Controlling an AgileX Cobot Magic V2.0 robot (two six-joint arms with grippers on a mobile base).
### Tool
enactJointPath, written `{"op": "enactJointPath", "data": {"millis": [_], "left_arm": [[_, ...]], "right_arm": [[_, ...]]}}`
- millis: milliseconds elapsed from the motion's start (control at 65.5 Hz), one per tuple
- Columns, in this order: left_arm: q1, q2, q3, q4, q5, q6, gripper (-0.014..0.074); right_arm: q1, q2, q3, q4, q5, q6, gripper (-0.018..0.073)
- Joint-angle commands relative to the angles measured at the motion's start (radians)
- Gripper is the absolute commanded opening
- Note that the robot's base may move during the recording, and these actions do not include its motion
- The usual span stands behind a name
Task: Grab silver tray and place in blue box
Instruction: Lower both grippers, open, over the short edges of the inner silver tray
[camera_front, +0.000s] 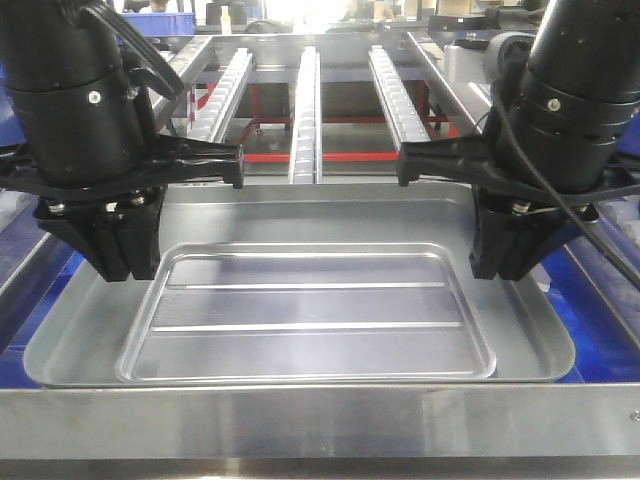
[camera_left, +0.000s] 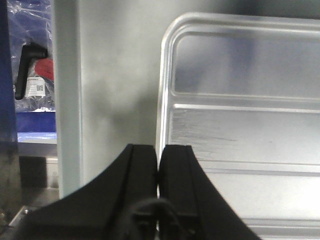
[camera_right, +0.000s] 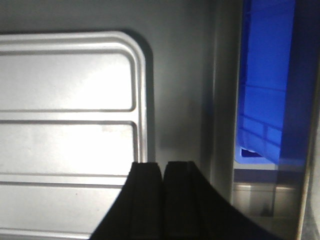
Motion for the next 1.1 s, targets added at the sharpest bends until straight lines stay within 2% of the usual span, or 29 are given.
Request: {"op": "enactJointPath", "data": {"millis": [0,412,1083], "left_arm": [[-0.005,-0.039,-0.032,0.011,-0.019,0.005,-0.0004],[-0.005,-0.039,-0.016,0.013,-0.071,0.027,-0.0004],[-0.001,-0.039,-0.016,0.009,-0.054,0.05,0.0006]], "right_arm": [[0.007,-0.027,-0.033,-0.003,-0.02,0.005,0.0057],[0.024,-0.02,-0.035,-0.003,-0.045,0.005,0.0057],[0.024,0.013,-0.035,-0.003,-0.021,0.005,0.0057]]}}
